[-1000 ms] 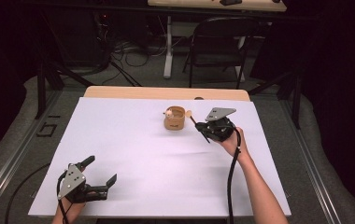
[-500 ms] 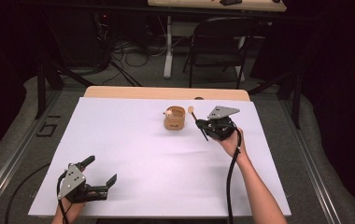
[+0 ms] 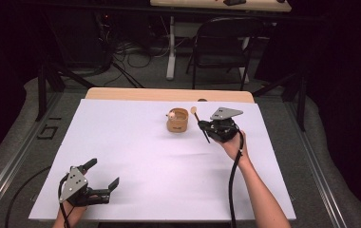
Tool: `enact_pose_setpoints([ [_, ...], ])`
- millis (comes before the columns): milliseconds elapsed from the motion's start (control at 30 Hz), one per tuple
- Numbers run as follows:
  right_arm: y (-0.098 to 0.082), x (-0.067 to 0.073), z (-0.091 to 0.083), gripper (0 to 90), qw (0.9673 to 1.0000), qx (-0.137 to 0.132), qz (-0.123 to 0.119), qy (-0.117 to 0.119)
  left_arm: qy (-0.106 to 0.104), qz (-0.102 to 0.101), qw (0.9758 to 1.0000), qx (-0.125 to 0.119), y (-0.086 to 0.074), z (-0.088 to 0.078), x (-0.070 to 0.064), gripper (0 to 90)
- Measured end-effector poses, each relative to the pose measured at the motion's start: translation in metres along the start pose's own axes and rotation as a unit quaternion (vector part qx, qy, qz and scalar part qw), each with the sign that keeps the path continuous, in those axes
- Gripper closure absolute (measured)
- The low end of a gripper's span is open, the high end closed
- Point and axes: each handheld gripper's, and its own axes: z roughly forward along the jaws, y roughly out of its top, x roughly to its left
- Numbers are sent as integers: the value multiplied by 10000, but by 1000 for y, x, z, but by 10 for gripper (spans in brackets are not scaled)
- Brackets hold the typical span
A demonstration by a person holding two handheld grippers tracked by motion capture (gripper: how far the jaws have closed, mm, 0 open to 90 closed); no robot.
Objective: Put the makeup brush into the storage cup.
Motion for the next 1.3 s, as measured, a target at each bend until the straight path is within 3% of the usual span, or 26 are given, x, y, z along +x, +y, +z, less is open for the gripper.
enact_pose_setpoints([
  [1300,18,0,14,835,9985,-390,216,-312,-19,-16,10000,5,0,0,0,0],
])
